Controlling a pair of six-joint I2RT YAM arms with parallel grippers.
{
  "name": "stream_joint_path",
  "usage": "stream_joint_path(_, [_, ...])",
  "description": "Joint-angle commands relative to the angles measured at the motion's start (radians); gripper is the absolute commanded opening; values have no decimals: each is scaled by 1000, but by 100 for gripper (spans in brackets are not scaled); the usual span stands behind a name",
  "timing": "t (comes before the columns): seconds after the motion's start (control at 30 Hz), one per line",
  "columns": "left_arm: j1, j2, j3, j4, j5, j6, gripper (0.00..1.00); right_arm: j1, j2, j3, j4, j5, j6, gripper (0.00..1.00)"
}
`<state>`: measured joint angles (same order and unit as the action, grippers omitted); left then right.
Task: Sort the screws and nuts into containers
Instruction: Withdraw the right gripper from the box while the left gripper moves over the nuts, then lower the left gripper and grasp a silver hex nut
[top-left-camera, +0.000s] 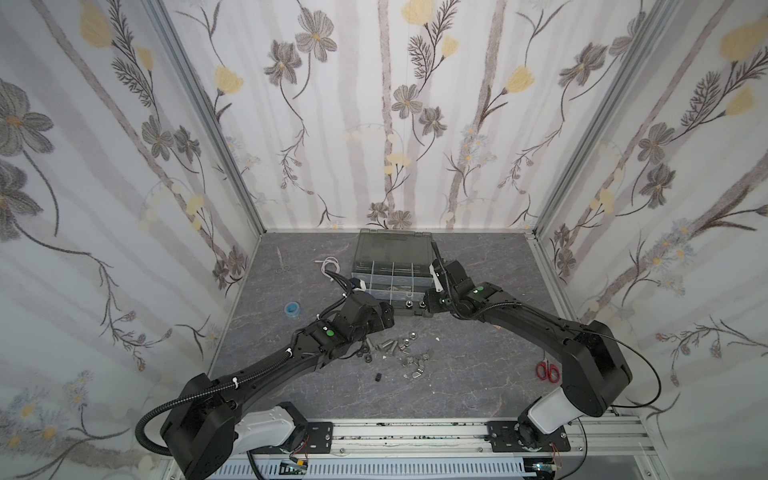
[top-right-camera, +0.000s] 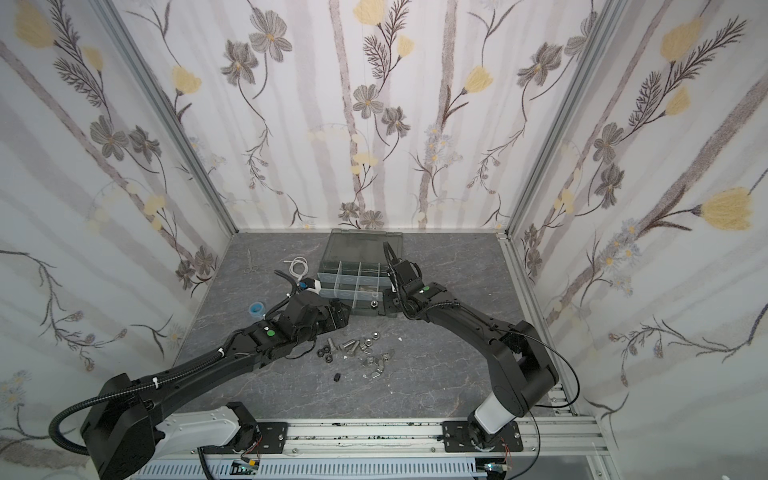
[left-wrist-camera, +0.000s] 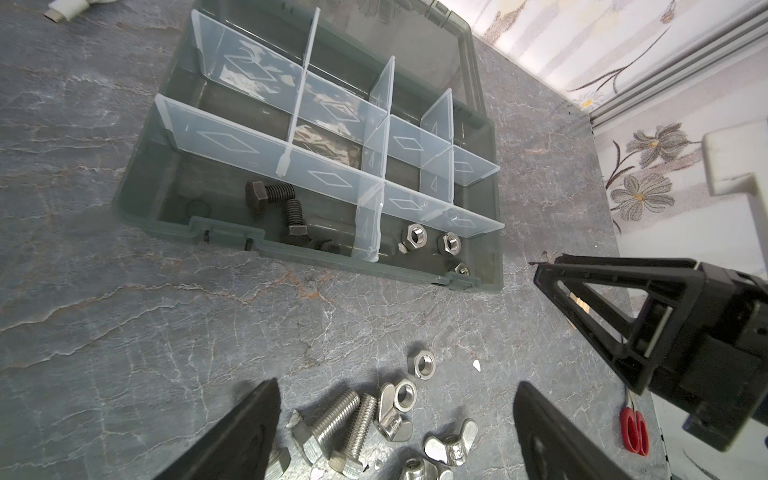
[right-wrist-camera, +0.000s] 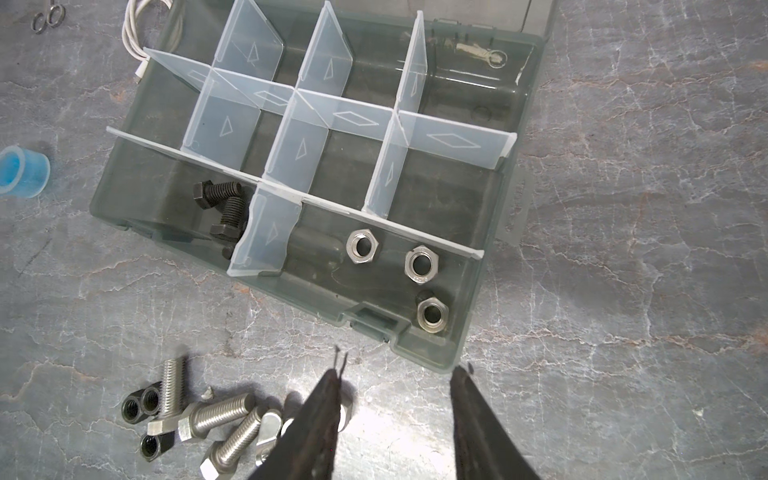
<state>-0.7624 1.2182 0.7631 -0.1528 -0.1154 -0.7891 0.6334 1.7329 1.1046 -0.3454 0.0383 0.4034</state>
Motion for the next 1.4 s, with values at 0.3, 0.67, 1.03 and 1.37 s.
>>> stream_joint_path(0.3, [-117, 196, 118, 30, -7, 41, 83, -13, -101, -102, 58, -25, 40, 45])
stream_joint_path(0.67, [-170, 467, 302, -41, 35, 178, 76, -42, -233, -187, 43, -8, 52, 45])
stream_joint_path(1.03, [-227, 666, 504, -248, -84, 258, 71, -83, -292, -264, 64, -11, 69, 45])
stream_joint_path(1.37, [-233, 701, 516, -272, -113, 251, 66, -103, -310, -313, 89, -33, 72, 45])
